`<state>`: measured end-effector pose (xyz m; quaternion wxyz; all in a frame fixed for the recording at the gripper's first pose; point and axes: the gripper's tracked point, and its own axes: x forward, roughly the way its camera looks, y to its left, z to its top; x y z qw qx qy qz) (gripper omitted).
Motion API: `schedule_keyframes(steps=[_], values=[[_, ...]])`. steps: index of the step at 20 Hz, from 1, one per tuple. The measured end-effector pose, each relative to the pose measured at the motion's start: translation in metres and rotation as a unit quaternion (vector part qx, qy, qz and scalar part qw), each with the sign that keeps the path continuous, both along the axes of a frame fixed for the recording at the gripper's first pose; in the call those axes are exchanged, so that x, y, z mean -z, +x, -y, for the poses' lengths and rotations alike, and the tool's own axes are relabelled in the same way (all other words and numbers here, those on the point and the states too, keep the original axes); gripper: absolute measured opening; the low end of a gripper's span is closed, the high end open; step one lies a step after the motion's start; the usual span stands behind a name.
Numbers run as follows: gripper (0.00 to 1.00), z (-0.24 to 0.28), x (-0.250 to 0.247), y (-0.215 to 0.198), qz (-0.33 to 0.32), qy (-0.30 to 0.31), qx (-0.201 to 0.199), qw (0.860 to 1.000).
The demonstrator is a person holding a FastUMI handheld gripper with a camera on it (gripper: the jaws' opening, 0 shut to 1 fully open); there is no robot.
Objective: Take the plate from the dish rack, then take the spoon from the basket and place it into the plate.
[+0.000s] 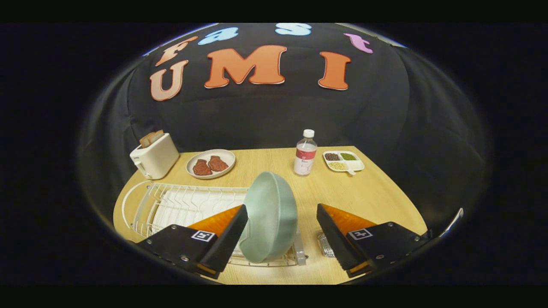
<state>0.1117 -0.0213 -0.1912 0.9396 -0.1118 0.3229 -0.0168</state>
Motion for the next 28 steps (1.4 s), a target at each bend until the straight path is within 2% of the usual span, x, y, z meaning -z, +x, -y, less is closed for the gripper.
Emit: schedule_keyframes(steps=[3,5,6,7,8,10,14,20,28], values=[[0.86,-0.004,0.014,0.002,-0.028,0.002,0.002,1.0],[0.73,-0.007,0.017,0.003,-0.034,0.001,0.006,0.999],[0.64,-0.005,0.019,0.005,-0.034,-0.003,0.009,0.999],[0.59,-0.005,0.019,0.006,-0.035,-0.009,0.01,0.999],[0.46,-0.004,0.021,0.006,-0.037,-0.013,0.017,0.999],[0.3,-0.001,0.02,0.007,-0.039,-0.033,0.033,0.998],[0.24,-0.011,0.009,0.015,-0.026,-0.065,0.038,0.997],[0.23,-0.027,-0.028,0.024,0.027,-0.163,0.002,0.986],[0.23,-0.033,-0.055,-0.009,0.046,-0.123,0.026,0.991]])
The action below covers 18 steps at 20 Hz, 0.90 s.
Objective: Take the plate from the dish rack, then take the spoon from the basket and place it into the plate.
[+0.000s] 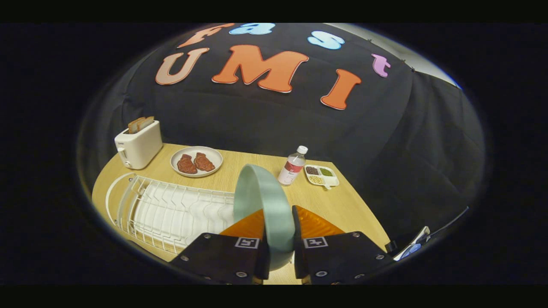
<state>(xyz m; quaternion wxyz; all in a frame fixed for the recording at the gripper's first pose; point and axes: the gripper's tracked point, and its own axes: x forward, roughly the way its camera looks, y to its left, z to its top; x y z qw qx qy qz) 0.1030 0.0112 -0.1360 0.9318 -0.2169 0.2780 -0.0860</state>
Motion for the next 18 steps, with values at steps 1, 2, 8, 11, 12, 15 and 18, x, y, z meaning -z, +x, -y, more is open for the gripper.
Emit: schedule_keyframes(steps=[1,2,8,11,12,15,18], values=[[0.23,0.001,-0.005,-0.006,0.003,0.013,0.004,1.0],[0.23,0.001,-0.009,-0.014,0.006,0.028,0.006,1.0],[0.23,0.009,-0.019,-0.073,0.005,0.14,0.026,0.99],[0.23,0.017,-0.016,-0.105,0.004,0.171,0.027,0.985],[0.23,0.018,-0.013,-0.116,0.002,0.185,0.03,0.982],[0.23,0.024,-0.002,-0.144,0.002,0.226,0.039,0.973],[0.23,0.03,0.012,-0.169,-0.003,0.263,0.046,0.964]])
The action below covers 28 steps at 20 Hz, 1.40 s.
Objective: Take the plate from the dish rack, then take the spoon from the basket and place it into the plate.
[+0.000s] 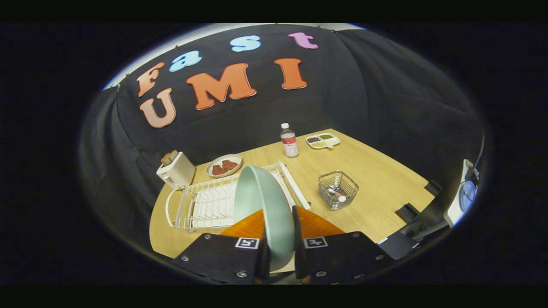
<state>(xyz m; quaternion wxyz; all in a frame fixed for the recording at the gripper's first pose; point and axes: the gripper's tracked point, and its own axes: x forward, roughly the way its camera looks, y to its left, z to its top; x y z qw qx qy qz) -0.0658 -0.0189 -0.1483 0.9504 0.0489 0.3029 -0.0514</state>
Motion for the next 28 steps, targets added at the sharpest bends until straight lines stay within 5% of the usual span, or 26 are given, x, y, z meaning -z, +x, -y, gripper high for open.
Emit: schedule_keyframes(steps=[12,28], values=[[0.23,0.009,0.1,-0.06,-0.063,0.211,0.057,0.974],[0.25,-0.016,0.178,-0.05,-0.135,0.259,0.091,0.952]])
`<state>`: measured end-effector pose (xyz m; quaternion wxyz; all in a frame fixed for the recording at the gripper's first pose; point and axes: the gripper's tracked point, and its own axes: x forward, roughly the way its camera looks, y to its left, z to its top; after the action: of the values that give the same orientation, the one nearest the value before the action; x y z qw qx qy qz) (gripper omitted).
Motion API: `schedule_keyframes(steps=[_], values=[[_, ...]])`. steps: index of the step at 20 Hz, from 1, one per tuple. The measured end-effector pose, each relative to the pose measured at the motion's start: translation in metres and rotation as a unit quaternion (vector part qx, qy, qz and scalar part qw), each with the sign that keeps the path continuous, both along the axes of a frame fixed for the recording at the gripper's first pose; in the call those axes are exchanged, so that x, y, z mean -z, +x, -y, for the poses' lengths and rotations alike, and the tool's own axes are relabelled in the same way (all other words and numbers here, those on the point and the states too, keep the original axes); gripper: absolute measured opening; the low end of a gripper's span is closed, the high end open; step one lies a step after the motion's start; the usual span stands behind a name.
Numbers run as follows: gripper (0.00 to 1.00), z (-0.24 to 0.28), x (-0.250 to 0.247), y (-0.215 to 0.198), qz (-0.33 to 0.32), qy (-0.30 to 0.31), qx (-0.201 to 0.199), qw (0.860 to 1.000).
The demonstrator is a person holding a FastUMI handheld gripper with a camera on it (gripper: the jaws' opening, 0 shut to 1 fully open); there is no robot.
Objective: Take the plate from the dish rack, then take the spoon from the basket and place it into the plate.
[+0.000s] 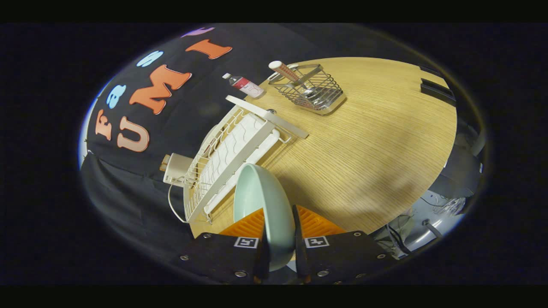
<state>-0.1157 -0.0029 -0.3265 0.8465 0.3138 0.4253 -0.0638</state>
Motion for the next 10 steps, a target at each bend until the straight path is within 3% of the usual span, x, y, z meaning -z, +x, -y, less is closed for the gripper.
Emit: schedule_keyframes(steps=[4,9,10], values=[[0.32,0.007,-0.002,-0.002,-0.011,-0.038,-0.014,0.999],[0.52,0.033,-0.021,0.002,0.001,-0.081,-0.015,0.997],[0.61,0.042,-0.024,0.003,0.003,-0.096,-0.016,0.995]])
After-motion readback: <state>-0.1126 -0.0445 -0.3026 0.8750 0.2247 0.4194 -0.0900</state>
